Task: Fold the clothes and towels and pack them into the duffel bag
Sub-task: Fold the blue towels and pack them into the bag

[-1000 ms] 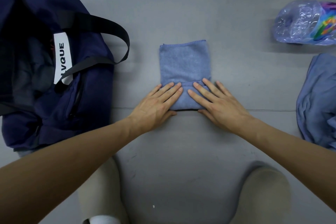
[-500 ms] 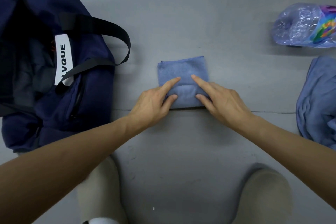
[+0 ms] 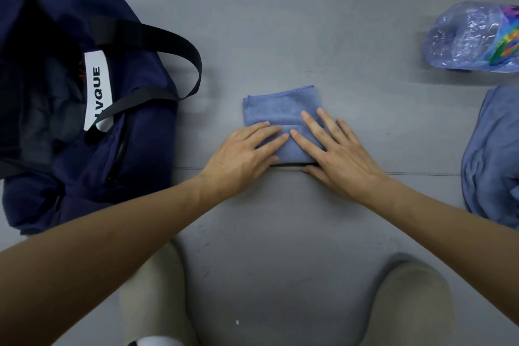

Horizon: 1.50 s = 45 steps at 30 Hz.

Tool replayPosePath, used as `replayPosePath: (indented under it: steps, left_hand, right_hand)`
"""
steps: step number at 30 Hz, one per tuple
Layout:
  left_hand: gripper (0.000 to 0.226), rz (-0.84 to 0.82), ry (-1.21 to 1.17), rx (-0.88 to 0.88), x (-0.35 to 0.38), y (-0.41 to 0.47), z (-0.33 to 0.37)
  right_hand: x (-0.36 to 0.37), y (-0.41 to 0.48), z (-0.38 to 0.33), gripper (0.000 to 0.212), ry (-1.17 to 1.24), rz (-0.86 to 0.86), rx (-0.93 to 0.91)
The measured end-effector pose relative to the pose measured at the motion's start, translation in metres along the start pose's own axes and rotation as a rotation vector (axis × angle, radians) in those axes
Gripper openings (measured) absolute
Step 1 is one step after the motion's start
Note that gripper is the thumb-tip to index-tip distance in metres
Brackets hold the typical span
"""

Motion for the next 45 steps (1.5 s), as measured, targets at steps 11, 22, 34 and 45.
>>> replayPosePath:
  steps: [11, 22, 34, 45]
  left_hand:
    - [0.06, -0.044, -0.14, -0.195, -0.012, 0.001, -0.006]
    - [0.059, -0.022, -0.287, -0.67, -0.015, -0.005, -0.029]
    - [0.051, 0.009, 0.017, -0.49, -0.031, 0.005, -0.032]
    - [0.069, -0.118, -0.215, -0.804, -0.025, -0.047, -0.022]
  right_hand:
    - [-0.014, 0.008, 0.003, 0.06, 0.239, 0.01, 0.03]
    - [-0.017, 0.019, 0.01, 0.054, 0.319, -0.003, 0.307]
    - [-0.005, 0.019, -0.009, 0.059, 0.099, -0.292, 0.048]
    - [-0.006, 0.015, -0.031, 0.062, 0.105, -0.302, 0.311]
Point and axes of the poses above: each hand's wrist, its own y-axis towards the middle knuckle, its own x-axis out of the palm, z = x × y, the point moved 8 cm from there along y, towards the middle knuckle, and after that the axes turned 15 degrees about z, right-handed, at the moved point
